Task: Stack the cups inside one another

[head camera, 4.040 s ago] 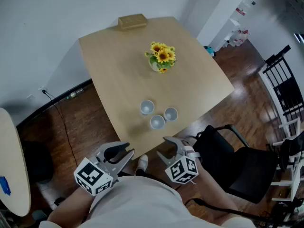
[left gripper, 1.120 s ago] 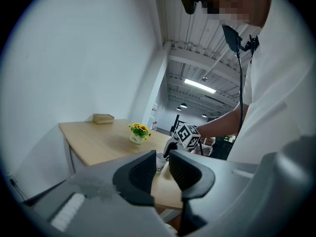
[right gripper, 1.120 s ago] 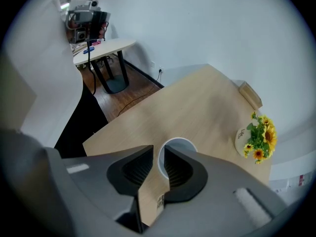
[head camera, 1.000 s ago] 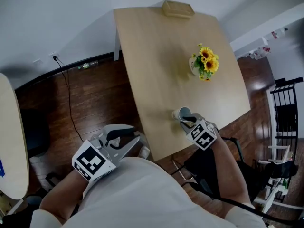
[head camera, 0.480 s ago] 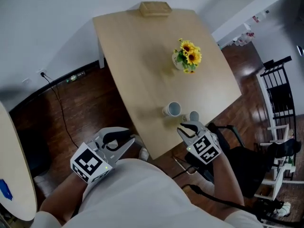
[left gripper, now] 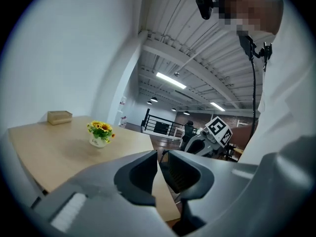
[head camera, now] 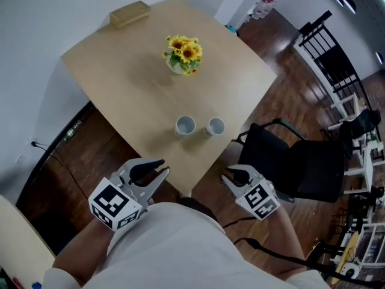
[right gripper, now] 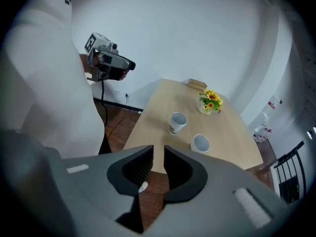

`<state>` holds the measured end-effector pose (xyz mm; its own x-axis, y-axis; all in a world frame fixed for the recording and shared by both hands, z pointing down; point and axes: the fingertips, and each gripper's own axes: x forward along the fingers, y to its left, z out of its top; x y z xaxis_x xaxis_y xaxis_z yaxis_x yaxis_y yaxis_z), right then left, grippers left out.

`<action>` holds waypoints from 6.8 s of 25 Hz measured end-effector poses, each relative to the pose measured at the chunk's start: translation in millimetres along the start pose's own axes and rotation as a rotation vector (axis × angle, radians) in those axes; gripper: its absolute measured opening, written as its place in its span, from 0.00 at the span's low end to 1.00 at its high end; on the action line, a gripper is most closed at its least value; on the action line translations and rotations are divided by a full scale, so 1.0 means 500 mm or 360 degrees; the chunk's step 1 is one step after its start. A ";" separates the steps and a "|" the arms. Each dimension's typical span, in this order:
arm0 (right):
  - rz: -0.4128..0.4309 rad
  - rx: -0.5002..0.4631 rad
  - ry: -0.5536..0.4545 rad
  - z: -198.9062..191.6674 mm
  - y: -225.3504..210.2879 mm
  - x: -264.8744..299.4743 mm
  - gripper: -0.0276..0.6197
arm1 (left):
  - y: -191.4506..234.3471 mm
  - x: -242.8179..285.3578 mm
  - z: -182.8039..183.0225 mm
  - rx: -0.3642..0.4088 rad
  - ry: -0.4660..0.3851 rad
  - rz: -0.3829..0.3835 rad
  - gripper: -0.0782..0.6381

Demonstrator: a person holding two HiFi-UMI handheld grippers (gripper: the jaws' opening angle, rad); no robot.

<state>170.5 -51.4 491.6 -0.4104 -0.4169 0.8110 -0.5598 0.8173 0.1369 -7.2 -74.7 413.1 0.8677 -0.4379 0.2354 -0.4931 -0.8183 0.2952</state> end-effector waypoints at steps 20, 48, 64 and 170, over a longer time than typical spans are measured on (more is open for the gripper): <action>0.0200 -0.0612 0.0306 -0.087 -0.243 0.198 0.22 | -0.018 0.037 0.002 -0.0158 -0.0076 0.0519 0.27; 0.0298 -0.1023 0.0397 -0.085 -0.293 0.203 0.08 | -0.038 0.043 0.002 -0.0221 -0.0178 0.0777 0.27; 0.0226 -0.0861 0.0387 0.008 -0.249 0.110 0.08 | 0.018 0.040 0.027 -0.0133 -0.0130 0.0435 0.27; -0.0457 0.0070 -0.0680 -0.114 0.485 -0.400 0.05 | -0.600 -0.244 -0.214 0.0005 0.0052 0.0153 0.27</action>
<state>158.1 252.7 395.2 -0.4884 -0.7547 0.4381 -0.7188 0.6326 0.2883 27.9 264.3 395.0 0.8139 -0.5019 0.2926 -0.5736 -0.7744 0.2671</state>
